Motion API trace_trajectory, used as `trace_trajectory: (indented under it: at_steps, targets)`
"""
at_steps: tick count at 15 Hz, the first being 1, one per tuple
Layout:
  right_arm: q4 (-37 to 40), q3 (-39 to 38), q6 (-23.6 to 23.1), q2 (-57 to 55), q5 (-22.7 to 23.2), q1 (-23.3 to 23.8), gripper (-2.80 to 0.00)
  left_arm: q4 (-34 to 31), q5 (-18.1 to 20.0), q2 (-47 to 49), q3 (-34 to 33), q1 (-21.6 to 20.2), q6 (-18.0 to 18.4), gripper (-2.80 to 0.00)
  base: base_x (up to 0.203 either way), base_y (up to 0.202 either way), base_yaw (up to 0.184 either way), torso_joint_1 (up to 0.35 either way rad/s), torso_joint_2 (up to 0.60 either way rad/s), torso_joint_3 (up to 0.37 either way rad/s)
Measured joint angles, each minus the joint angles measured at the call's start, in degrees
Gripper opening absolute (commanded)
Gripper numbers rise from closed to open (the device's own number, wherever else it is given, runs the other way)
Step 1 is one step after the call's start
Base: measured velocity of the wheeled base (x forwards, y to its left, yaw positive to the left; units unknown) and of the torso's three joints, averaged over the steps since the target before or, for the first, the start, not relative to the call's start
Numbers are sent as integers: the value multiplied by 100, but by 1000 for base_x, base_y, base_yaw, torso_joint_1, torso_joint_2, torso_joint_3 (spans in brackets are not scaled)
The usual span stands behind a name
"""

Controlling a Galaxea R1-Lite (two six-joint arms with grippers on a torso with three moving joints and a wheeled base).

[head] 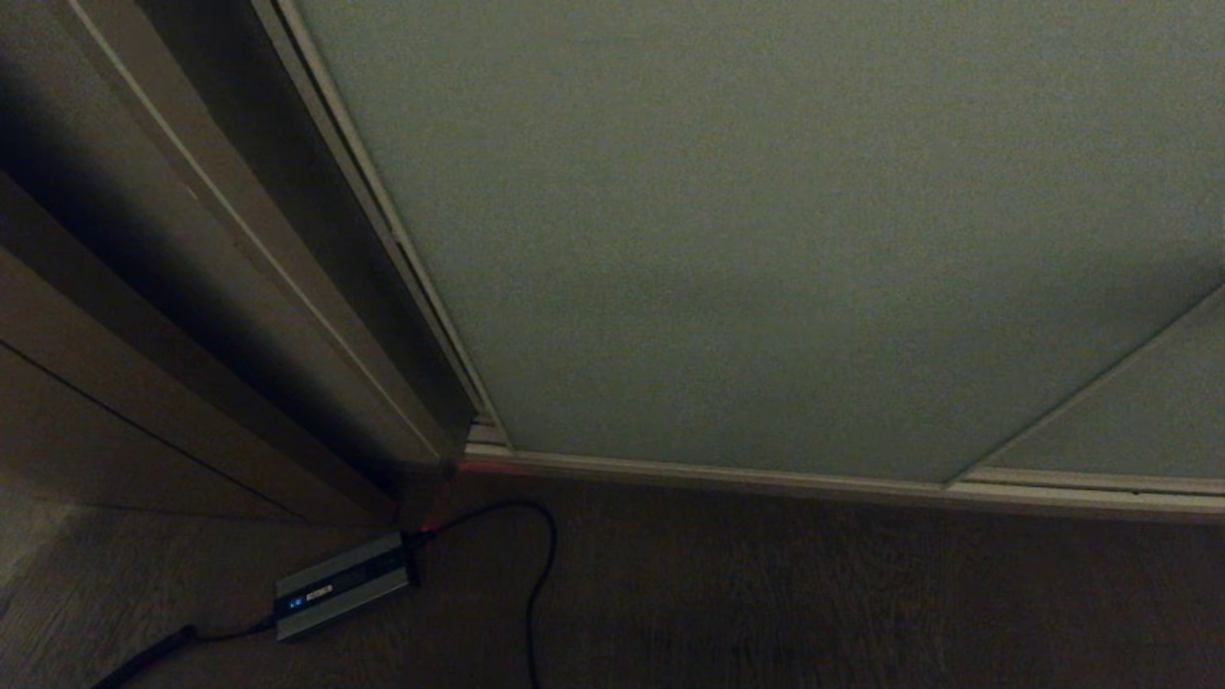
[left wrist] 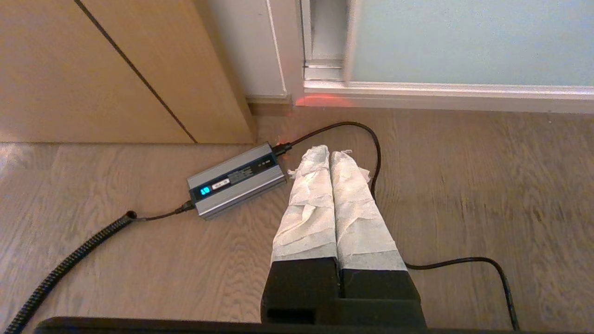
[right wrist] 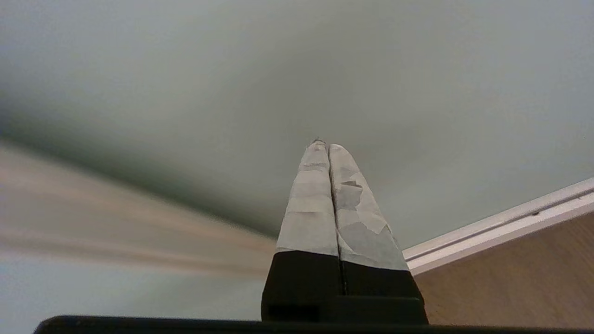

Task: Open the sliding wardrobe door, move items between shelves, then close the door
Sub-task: Close the door

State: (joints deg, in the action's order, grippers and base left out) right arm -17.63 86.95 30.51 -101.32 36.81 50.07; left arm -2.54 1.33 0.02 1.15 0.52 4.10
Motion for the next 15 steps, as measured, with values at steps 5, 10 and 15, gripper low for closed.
trace_trajectory:
  at_steps: [5,10,15]
  targets:
    - [23,-348,-3,344,-18,-397,-280,0,-1,0,0,0,0,-280,0,0,0,0,0,0]
    - [16,-725,-11,685,-19,-720,-280,-2,-1,0,0,0,1,-280,0,0,0,0,0,0]
    - [19,-1060,-19,971,0,-951,-280,0,-2,0,0,0,0,-280,0,0,0,0,0,0]
